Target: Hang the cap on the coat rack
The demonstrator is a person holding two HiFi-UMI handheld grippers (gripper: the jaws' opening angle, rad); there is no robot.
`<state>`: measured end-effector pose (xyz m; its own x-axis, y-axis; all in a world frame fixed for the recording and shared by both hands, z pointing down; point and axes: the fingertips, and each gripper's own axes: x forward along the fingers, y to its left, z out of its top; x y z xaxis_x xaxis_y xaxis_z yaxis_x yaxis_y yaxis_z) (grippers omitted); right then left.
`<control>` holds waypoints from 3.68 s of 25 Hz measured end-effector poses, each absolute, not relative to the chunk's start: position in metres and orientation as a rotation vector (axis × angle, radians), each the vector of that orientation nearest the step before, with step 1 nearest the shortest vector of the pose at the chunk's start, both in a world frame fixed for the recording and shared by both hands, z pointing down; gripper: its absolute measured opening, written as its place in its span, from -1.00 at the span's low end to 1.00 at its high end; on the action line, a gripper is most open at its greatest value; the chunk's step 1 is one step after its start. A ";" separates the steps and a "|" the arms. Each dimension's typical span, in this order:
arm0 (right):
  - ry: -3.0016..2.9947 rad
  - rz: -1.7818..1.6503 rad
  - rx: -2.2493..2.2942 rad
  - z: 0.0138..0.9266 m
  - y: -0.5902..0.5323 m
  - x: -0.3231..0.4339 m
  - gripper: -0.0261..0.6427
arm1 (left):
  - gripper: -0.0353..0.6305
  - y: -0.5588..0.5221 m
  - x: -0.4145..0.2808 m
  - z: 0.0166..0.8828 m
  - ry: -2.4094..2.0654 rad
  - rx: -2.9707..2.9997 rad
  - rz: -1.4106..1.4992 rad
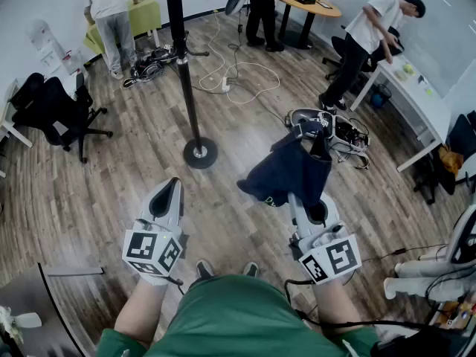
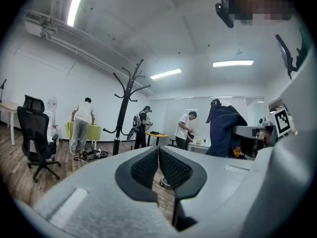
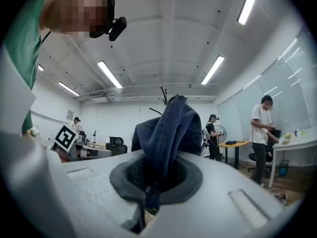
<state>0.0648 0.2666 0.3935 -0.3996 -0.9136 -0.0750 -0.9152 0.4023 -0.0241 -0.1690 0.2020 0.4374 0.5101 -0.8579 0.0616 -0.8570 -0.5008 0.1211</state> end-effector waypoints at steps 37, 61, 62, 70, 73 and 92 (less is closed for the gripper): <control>2.592 0.255 -1.659 0.364 0.234 0.135 -0.89 | -0.85 0.168 -0.141 0.392 -1.703 2.641 -0.096; 2.468 0.239 -1.894 0.360 0.018 0.121 -0.89 | -0.85 -0.082 -0.173 0.419 -1.527 2.663 -0.114; 2.472 0.236 -1.889 0.361 0.009 0.121 -0.89 | -0.85 -0.087 -0.175 0.419 -1.536 2.658 -0.112; 2.534 0.228 -1.723 0.362 -0.072 0.114 -0.89 | -0.85 -0.125 -0.199 0.404 -1.722 2.597 -0.118; 2.551 0.230 -1.653 0.358 -0.107 0.121 -0.89 | -0.85 -0.142 -0.197 0.397 -1.793 2.569 -0.120; 2.742 0.328 -1.192 0.325 -0.302 0.174 -0.89 | -0.85 -0.214 -0.141 0.376 -2.169 2.314 -0.086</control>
